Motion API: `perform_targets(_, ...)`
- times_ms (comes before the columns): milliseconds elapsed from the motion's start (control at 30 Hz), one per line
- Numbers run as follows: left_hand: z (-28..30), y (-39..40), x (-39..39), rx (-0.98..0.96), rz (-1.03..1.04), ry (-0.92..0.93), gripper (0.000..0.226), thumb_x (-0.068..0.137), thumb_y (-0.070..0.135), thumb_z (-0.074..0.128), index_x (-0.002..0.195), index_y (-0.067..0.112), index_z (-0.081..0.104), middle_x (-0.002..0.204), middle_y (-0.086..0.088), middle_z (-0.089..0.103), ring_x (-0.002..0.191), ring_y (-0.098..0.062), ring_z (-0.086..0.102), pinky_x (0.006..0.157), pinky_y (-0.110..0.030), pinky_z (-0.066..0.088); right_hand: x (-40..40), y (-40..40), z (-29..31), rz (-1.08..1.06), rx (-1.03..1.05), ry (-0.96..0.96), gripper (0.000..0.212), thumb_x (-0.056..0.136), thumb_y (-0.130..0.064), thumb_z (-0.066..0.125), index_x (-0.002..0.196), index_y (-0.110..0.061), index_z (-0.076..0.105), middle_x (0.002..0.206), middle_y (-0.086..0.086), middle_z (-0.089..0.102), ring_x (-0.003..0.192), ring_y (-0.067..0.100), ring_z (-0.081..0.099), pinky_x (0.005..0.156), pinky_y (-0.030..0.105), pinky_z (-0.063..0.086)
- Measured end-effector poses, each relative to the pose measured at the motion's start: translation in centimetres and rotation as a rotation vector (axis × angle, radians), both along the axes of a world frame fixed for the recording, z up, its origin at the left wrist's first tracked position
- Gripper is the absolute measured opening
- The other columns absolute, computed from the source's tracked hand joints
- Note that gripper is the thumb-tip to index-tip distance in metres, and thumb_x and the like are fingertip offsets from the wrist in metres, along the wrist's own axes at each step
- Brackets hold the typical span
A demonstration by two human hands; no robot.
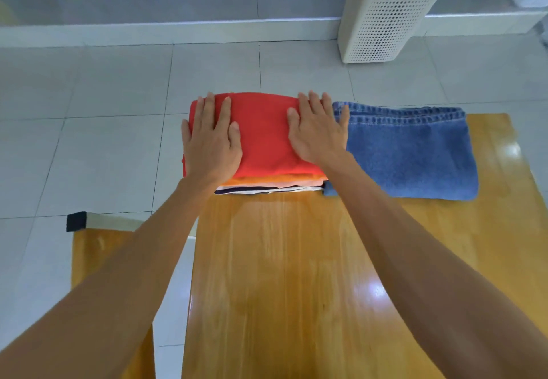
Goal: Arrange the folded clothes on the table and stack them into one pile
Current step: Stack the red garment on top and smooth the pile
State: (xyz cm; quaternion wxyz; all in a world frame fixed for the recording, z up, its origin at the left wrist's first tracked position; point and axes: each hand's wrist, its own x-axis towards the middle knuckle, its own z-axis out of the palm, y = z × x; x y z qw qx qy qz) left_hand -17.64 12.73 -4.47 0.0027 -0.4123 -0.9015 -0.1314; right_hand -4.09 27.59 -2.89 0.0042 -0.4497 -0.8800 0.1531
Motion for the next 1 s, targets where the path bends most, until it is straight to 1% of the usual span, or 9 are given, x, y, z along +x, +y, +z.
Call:
perform_targets(67,-0.1,0.2,0.2,-0.003,0.008,0.005,0.057,0.103,0.04,0.019,0.156,0.02,0.026,0.164,-0.007,0.021,0.152,-0.026,0.016,0.119,-0.054,0.017,-0.5,0.1,0.8,-0.085,0.009,0.054,0.063,0.105,-0.047,0.014,0.159,-0.015,0.02,0.168,0.003,0.015,0.156,0.023,0.002,0.123,0.056,-0.001)
perform_targets(133,-0.2,0.1,0.3,0.01,0.01,-0.005,0.057,0.102,0.04,0.021,0.155,0.019,0.028,0.163,-0.008,0.024,0.151,-0.027,0.019,0.118,-0.054,0.02,-2.1,-1.5,1.4,0.02,0.067,0.144,0.063,0.105,-0.05,0.016,0.159,-0.019,0.024,0.167,0.003,0.017,0.156,0.024,0.006,0.124,0.052,0.004)
perform_targets(233,-0.2,-0.3,-0.2,0.083,0.009,-0.069,0.056,0.102,0.041,0.022,0.154,0.021,0.032,0.161,-0.007,0.027,0.149,-0.026,0.023,0.115,-0.054,0.027,-2.9,-3.6,0.7,0.177,0.036,0.137,0.06,0.104,-0.054,0.017,0.158,-0.028,0.026,0.166,0.001,0.022,0.155,0.022,0.012,0.124,0.048,0.007)
perform_targets(300,-0.3,-0.6,-0.7,0.185,0.026,-0.175,0.054,0.103,0.041,0.022,0.153,0.022,0.036,0.161,-0.004,0.029,0.149,-0.022,0.023,0.116,-0.05,0.028,-1.8,-3.1,-0.4,0.13,0.048,0.125,0.061,0.103,-0.056,0.017,0.158,-0.03,0.026,0.166,0.0,0.024,0.154,0.021,0.015,0.125,0.048,0.007)
perform_targets(400,-0.6,-0.6,-1.4,0.317,0.099,-0.368,0.052,0.107,0.038,0.021,0.154,0.019,0.034,0.162,-0.001,0.027,0.15,-0.017,0.021,0.121,-0.041,0.022,-0.1,-1.8,-1.1,-0.002,-0.02,0.162,0.065,0.101,-0.059,0.018,0.159,-0.028,0.024,0.166,0.0,0.022,0.155,0.019,0.012,0.125,0.05,0.008)
perform_targets(500,-1.0,-0.6,-1.4,0.288,0.122,-0.34,0.051,0.108,0.036,0.021,0.156,0.02,0.029,0.162,0.0,0.026,0.15,-0.018,0.022,0.121,-0.038,0.021,0.1,-1.6,-1.3,-0.022,-0.077,0.203,0.067,0.102,-0.057,0.02,0.16,-0.022,0.02,0.167,0.001,0.018,0.155,0.019,0.008,0.125,0.047,0.008)
perform_targets(700,-1.8,-0.6,-1.8,0.302,0.116,-0.32,0.053,0.105,0.039,0.019,0.153,0.023,0.033,0.155,0.004,0.036,0.139,-0.02,0.038,0.112,-0.044,0.039,0.6,-1.4,-1.5,-0.085,-0.154,0.291,0.067,0.105,-0.053,0.023,0.16,-0.016,0.018,0.168,0.005,0.011,0.156,0.02,0.005,0.126,0.042,0.008)
perform_targets(800,-2.0,-0.7,-1.8,0.306,0.129,-0.31,0.053,0.105,0.04,0.019,0.153,0.024,0.032,0.155,0.004,0.036,0.14,-0.019,0.038,0.111,-0.044,0.04,0.9,-1.2,-1.7,-0.084,-0.183,0.313,0.064,0.106,-0.05,0.023,0.16,-0.016,0.018,0.168,0.003,0.012,0.155,0.019,0.006,0.125,0.04,0.008)
perform_targets(1000,-1.6,-0.3,-1.1,0.274,0.152,-0.265,0.053,0.105,0.04,0.019,0.155,0.023,0.03,0.158,0.002,0.032,0.144,-0.021,0.033,0.113,-0.046,0.038,0.2,-1.1,-2.4,-0.094,-0.132,0.297,0.063,0.106,-0.046,0.023,0.159,-0.012,0.022,0.166,0.007,0.019,0.154,0.023,0.012,0.126,0.043,0.011)
